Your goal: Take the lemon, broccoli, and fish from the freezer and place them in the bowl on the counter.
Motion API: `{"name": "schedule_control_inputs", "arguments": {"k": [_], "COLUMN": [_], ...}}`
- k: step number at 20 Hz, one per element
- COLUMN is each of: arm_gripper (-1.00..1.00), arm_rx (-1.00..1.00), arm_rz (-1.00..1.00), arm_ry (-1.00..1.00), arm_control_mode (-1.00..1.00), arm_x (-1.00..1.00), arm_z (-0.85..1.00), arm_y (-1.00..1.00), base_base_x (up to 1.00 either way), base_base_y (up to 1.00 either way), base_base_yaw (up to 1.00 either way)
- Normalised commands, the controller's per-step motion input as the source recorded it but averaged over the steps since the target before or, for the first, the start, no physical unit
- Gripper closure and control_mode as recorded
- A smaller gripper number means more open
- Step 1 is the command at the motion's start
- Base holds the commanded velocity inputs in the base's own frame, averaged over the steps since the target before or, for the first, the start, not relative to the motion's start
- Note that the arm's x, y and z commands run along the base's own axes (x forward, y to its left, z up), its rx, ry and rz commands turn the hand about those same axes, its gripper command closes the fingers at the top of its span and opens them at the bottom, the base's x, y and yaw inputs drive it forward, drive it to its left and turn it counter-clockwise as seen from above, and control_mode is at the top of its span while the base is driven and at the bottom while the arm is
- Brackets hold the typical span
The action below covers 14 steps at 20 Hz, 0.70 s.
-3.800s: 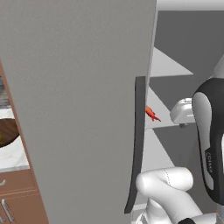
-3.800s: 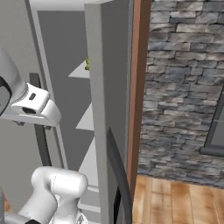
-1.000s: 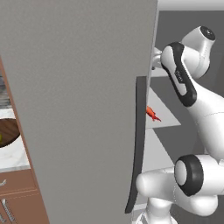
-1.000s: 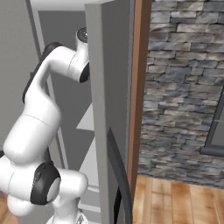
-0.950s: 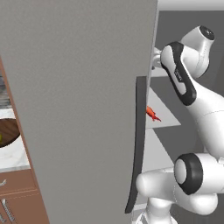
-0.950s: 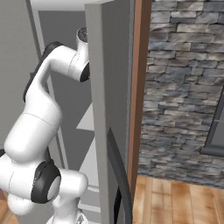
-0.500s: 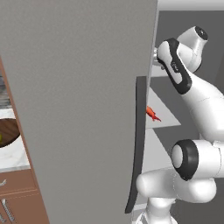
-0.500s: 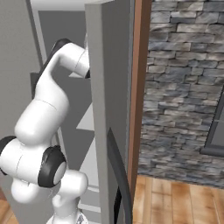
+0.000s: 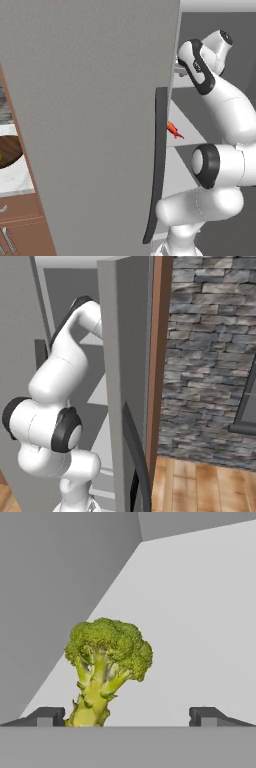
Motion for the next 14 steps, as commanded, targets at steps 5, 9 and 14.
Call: {"name": "schedule_control_inputs", "arguments": {"k": [5,9,14], "arm_gripper": [-1.00,-1.00,-1.00], "arm_rx": [0.00,0.00,0.00], "arm_rz": [0.00,0.00,0.00], "arm_ry": [0.00,0.00,0.00], "arm_control_mode": [-1.00,-1.00,-1.00], "arm_x": [0.24,0.06,0.00], "arm_z": [-0.01,-0.03,0.00], "arm_y": [0.14,0.02,0.01], "base_base_x": [0.00,0.00,0.00], "base_base_y": [0.00,0.00,0.00], "base_base_yaw": [0.00,0.00,0.00]}}
